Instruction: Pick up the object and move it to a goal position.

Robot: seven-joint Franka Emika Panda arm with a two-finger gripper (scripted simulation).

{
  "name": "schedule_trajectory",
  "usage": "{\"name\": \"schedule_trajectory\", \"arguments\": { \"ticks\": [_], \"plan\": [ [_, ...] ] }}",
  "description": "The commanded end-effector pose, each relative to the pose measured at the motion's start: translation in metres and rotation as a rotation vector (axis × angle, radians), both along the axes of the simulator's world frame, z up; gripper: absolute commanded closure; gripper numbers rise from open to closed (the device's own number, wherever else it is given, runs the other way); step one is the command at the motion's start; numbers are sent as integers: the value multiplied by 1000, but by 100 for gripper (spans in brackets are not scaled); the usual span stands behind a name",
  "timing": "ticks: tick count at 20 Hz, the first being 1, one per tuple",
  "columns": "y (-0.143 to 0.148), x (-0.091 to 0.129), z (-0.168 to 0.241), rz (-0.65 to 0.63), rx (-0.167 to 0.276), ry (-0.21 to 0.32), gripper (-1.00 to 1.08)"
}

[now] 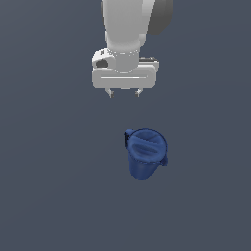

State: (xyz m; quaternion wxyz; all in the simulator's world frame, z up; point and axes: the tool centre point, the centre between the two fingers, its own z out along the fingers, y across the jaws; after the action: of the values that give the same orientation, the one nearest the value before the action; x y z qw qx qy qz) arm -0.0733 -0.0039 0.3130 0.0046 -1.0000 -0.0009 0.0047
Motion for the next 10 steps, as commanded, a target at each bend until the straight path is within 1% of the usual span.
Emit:
{"name": "schedule_trajectory", "arguments": {
  "ticks": [1,10],
  "plan": [
    [0,0,0,0,0,0,-20],
    [8,1,1,21,11,3,-20]
  ]
}}
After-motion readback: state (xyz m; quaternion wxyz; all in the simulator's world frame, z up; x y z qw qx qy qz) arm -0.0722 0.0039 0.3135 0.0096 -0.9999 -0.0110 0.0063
